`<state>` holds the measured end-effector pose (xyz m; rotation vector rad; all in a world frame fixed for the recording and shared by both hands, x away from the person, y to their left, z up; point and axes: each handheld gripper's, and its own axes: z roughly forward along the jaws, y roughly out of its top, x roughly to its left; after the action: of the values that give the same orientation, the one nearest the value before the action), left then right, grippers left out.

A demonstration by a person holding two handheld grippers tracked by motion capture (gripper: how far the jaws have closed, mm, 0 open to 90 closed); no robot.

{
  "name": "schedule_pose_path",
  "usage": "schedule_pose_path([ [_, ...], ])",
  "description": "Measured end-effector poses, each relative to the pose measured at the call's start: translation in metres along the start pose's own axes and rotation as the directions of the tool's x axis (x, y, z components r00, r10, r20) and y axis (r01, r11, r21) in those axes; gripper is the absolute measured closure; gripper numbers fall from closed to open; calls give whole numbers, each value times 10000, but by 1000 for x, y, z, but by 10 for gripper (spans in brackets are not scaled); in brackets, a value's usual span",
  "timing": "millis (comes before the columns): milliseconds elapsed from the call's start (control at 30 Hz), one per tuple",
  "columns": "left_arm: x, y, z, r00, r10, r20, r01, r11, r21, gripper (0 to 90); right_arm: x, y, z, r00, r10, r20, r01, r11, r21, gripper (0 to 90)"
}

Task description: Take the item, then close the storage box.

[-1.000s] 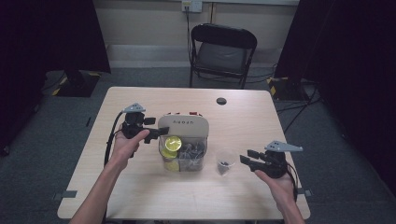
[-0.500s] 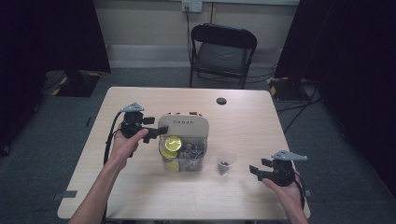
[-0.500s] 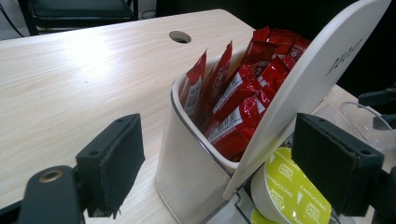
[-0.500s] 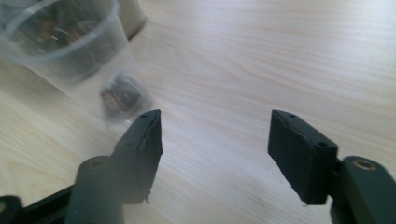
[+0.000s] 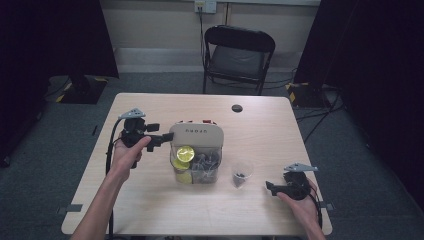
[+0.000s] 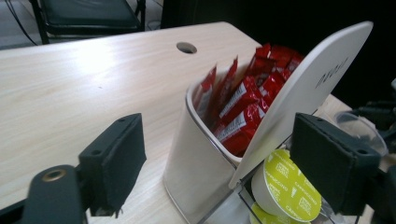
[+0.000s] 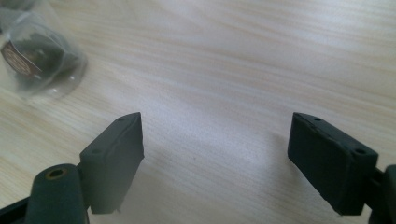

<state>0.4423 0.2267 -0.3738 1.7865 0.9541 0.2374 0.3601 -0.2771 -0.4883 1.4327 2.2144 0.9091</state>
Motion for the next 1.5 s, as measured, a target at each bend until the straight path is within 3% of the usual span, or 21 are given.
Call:
schedule_pose_path([
  [67,2,3,-3,9996,135,-233,-134,9999,45,200,1,-1,2,10000,-6,40,6,10000,15,179],
  [167,6,4,-4,9996,28,-289,-30,10000,-79,199,1,-2,2,9999,-57,110,57,10000,-17,176],
  [267,13,4,-4,9990,-111,-432,107,9999,-107,199,6,-7,3,9981,-477,398,486,9985,-234,170],
  [400,19,4,-1,9970,-306,-715,291,9993,-216,199,7,-10,2,9982,-423,434,442,9980,-446,169],
  [533,13,5,4,9960,-147,-885,141,9999,-75,201,6,-15,2,9982,-409,435,443,9958,-798,167],
  [600,10,7,7,9951,-78,-983,56,9997,-232,213,6,-15,3,9980,-457,438,493,9952,-850,167],
  [800,17,6,13,9965,-402,-735,373,9985,-409,194,6,-15,3,9980,-452,443,488,9952,-852,167],
  [1000,16,5,20,9974,-443,-577,425,9986,-329,210,6,-15,2,9981,-432,443,469,9953,-848,167],
  [1133,15,6,19,9988,-403,-294,392,9986,-355,227,6,-15,2,9980,-437,447,474,9953,-847,167],
  [1500,10,7,13,9994,-320,-107,317,9991,-287,215,6,-15,3,9981,-434,448,471,9953,-851,166],
])
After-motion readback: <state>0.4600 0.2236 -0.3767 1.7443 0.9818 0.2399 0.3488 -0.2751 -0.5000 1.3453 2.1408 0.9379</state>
